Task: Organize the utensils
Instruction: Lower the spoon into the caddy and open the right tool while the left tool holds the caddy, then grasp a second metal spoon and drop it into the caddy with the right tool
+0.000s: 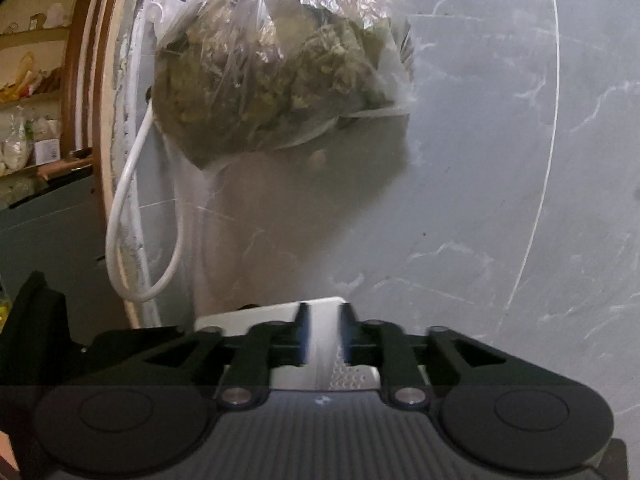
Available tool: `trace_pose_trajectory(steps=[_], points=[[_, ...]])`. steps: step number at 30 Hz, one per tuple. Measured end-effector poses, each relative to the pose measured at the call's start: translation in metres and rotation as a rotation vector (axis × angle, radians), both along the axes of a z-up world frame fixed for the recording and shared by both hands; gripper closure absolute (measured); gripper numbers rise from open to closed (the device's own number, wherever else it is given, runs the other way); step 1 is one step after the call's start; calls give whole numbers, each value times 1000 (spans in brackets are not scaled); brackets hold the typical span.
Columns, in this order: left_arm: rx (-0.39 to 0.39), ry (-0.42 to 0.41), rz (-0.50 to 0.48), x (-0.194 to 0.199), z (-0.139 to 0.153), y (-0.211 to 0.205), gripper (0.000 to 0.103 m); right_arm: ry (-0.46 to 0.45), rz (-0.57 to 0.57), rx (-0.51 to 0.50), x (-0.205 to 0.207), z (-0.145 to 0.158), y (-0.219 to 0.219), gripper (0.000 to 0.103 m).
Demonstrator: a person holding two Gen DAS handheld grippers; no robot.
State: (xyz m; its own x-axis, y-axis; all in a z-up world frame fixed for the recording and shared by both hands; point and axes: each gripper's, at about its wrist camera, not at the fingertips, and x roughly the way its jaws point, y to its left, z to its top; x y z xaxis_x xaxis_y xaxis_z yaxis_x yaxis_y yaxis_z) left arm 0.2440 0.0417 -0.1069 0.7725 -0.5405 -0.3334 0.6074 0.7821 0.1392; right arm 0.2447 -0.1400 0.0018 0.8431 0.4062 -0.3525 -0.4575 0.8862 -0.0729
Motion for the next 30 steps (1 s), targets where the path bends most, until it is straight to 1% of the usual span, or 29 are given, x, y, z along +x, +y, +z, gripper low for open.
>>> trace_pose_trajectory(steps=[1, 4, 5, 6, 8, 9, 12, 14, 16, 18, 21, 24, 25, 26, 27, 29, 30], points=[[0, 1, 1, 0, 0, 0, 24, 3, 4, 10, 0, 0, -2, 58], [-2, 5, 3, 1, 0, -1, 25, 10, -6, 83, 3, 2, -19, 54], [-1, 6, 4, 1, 0, -1, 25, 14, -33, 125, 7, 2, -30, 49], [0, 7, 5, 1, 1, -1, 25, 23, -60, 155, 14, 2, -41, 48], [1, 10, 9, 1, 1, -1, 25, 67, -118, 199, 33, -7, -64, 47], [3, 11, 12, 1, 1, -2, 25, 107, -135, 205, 47, -17, -75, 46], [7, 20, 23, 0, 2, -3, 25, 267, -122, 169, 91, -57, -96, 46], [8, 25, 31, 0, 3, -4, 25, 368, -95, 147, 116, -86, -102, 50], [8, 30, 39, 0, 3, -5, 25, 414, -74, 143, 132, -102, -104, 50], [9, 32, 44, 0, 4, -6, 25, 444, -45, 142, 146, -112, -103, 50], [10, 35, 50, 0, 4, -7, 25, 462, -13, 77, 163, -122, -95, 50], [10, 36, 53, 0, 4, -7, 25, 505, 11, 65, 175, -135, -92, 58], [10, 37, 54, 0, 4, -7, 25, 514, 23, 62, 177, -138, -91, 66], [10, 38, 55, 0, 4, -8, 25, 508, 39, 59, 177, -139, -90, 71], [10, 38, 56, 0, 5, -8, 25, 510, 52, 59, 177, -139, -89, 74], [10, 38, 56, 0, 5, -8, 25, 529, 79, 71, 180, -140, -89, 87], [10, 38, 56, 0, 5, -8, 25, 528, 88, 67, 180, -141, -88, 89]])
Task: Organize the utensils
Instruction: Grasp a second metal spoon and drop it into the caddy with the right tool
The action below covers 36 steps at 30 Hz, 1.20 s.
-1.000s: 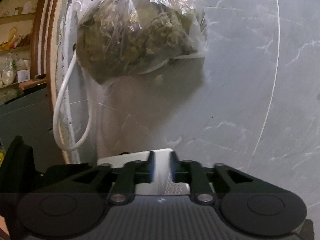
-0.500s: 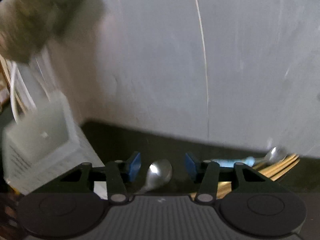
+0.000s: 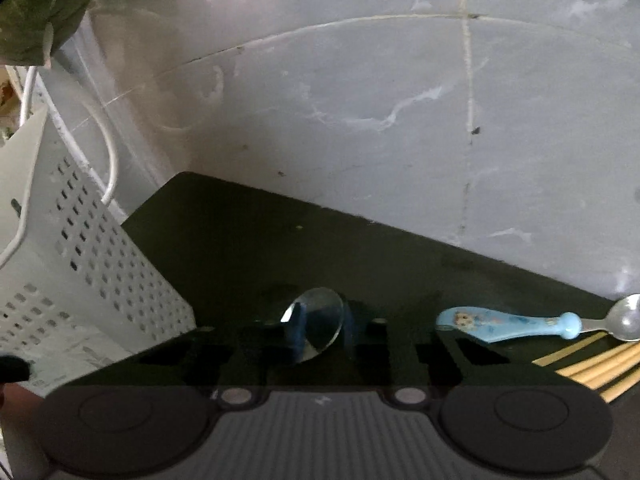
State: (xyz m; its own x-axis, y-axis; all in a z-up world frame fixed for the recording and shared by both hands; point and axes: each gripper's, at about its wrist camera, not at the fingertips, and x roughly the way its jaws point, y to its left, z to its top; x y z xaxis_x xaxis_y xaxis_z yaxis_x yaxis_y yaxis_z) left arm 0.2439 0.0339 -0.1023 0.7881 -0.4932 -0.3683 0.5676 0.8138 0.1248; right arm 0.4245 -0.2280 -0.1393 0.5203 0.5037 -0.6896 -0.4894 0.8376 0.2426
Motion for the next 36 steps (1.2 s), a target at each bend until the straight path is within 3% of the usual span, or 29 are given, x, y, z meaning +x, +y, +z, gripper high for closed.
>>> trace_pose_trajectory(steps=[6, 11, 22, 29, 32, 36], points=[[-3, -2, 0, 0, 0, 0, 25, -32, -38, 63, -12, 8, -5, 99], [-6, -5, 0, -1, -2, 1, 25, -122, -119, 94, -47, 37, -17, 103], [-22, -8, -15, -2, -4, 5, 25, -463, -238, 18, -139, 138, -7, 103], [-29, -8, -26, -1, -4, 7, 25, -696, -302, 59, -174, 198, 8, 103], [-31, -6, -28, -1, -4, 7, 26, -771, -307, 59, -172, 203, 32, 103], [-38, 2, -29, 0, -4, 7, 26, -789, -272, 32, -171, 191, 56, 103]])
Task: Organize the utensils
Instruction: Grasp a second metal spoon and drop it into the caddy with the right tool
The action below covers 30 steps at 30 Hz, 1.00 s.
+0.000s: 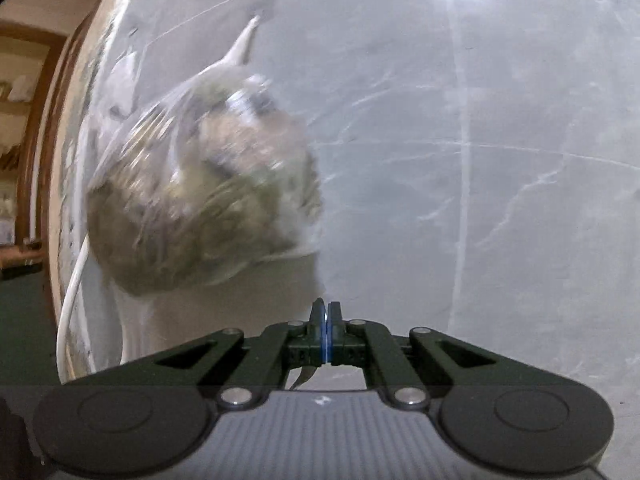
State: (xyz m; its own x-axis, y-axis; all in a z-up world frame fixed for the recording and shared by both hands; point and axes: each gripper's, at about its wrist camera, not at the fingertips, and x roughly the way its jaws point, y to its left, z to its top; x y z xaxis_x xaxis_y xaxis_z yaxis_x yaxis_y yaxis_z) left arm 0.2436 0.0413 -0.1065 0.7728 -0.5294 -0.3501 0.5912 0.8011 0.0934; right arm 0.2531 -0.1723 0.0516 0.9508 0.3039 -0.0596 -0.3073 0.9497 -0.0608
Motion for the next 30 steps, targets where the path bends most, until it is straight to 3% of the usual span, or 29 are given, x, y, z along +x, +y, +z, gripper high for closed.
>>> trace_pose_trajectory(steps=[8, 15, 18, 23, 27, 30], points=[[-5, 2, 1, 1, -1, 0, 26, 96, 72, -117, 0, -43, 38, 102], [-8, 5, 1, 2, -1, -2, 26, 182, 110, -139, -7, -62, 39, 99], [-9, 10, 1, 3, -1, -3, 26, 193, 106, -123, -11, -63, 34, 83], [-8, 10, 1, 4, -2, -5, 26, 199, 28, -5, -23, -52, -6, 53], [-7, 9, 2, 3, -2, -5, 26, 278, -127, 74, -29, -63, -64, 48], [-2, 10, 3, 3, -1, -5, 26, 391, -229, 123, -31, -90, -112, 48]])
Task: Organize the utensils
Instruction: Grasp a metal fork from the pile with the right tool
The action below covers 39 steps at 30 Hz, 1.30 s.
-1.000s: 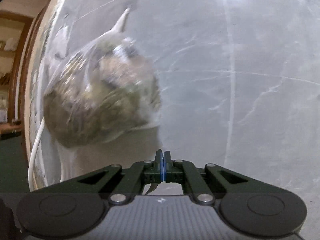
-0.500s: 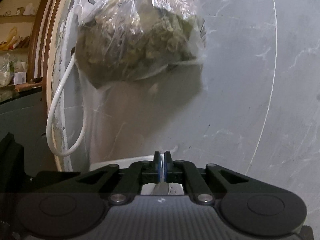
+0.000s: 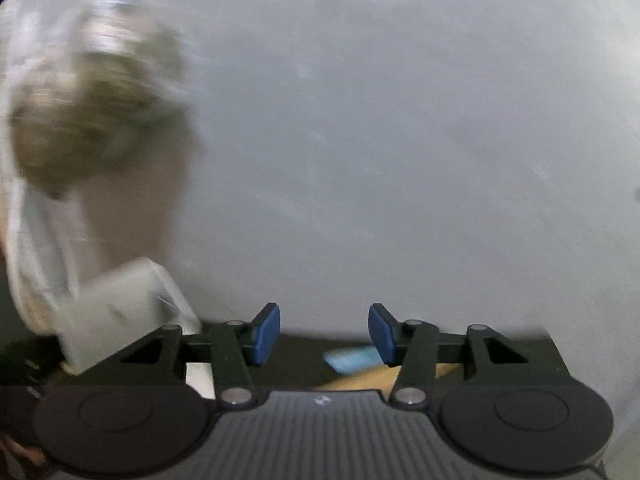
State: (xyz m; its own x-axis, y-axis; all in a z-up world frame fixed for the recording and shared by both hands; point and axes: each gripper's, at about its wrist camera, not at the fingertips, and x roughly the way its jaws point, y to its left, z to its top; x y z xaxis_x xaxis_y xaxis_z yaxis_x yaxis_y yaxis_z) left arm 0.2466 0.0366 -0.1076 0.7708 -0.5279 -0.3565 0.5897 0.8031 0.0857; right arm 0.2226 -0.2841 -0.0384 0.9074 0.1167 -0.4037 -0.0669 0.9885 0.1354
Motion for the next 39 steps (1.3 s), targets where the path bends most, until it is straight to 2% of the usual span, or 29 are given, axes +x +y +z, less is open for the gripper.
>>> trace_pose_trajectory(steps=[2, 5, 9, 13, 18, 21, 23, 25, 28, 30, 34, 39], points=[[1, 3, 3, 0, 1, -1, 26, 81, -47, 18, 1, -22, -24, 48], [6, 8, 11, 0, 2, -3, 26, 178, -64, 100, 4, -52, -51, 48], [10, 15, 25, -1, 4, -6, 26, 235, -30, 168, 8, -79, -59, 48], [15, 19, 31, 0, 5, -8, 26, 270, -7, 185, 15, -98, -55, 48], [19, 20, 38, -1, 5, -8, 26, 255, -33, 242, 28, -107, -70, 49], [27, 19, 43, -2, 5, -10, 26, 268, -41, 293, 40, -114, -74, 58], [29, 20, 45, -2, 5, -10, 26, 271, -60, 346, 46, -120, -77, 71], [30, 21, 46, -1, 5, -10, 26, 261, -69, 402, 50, -124, -80, 74], [30, 21, 46, -1, 5, -10, 26, 255, -90, 446, 55, -129, -81, 88], [29, 21, 46, -1, 5, -10, 26, 247, -98, 465, 55, -131, -81, 89], [24, 21, 41, -1, 4, -9, 26, 204, -121, 438, 48, -120, -77, 93], [17, 18, 24, 1, 3, -6, 26, 109, -144, 303, 36, -80, -65, 98]])
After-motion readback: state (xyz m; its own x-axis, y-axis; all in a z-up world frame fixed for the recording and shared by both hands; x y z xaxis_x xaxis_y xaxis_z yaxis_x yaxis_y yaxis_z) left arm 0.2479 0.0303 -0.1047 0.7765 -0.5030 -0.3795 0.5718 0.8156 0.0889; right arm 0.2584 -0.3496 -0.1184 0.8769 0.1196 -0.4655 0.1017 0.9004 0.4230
